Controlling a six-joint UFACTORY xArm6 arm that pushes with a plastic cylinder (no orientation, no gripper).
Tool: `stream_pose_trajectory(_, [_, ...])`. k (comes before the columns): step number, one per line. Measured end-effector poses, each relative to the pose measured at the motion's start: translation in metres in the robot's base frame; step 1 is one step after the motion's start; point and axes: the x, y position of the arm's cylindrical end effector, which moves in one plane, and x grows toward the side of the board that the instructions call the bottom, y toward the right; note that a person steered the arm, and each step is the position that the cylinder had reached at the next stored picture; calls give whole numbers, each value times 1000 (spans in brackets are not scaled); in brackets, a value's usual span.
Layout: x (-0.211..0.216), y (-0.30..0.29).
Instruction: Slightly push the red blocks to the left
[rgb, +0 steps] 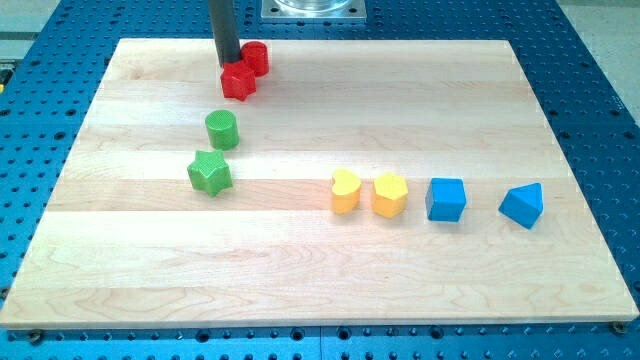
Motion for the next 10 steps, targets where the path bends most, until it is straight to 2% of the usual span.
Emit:
stream_pose_trajectory(1, [-24,-22])
stream_pose_trajectory(2, [-52,0])
stream_pose_trajectory(4, [9,113])
stream_pose_trajectory(8, [15,39])
stream_pose_trajectory(9, [15,62])
stream_pose_trajectory(10, [33,135])
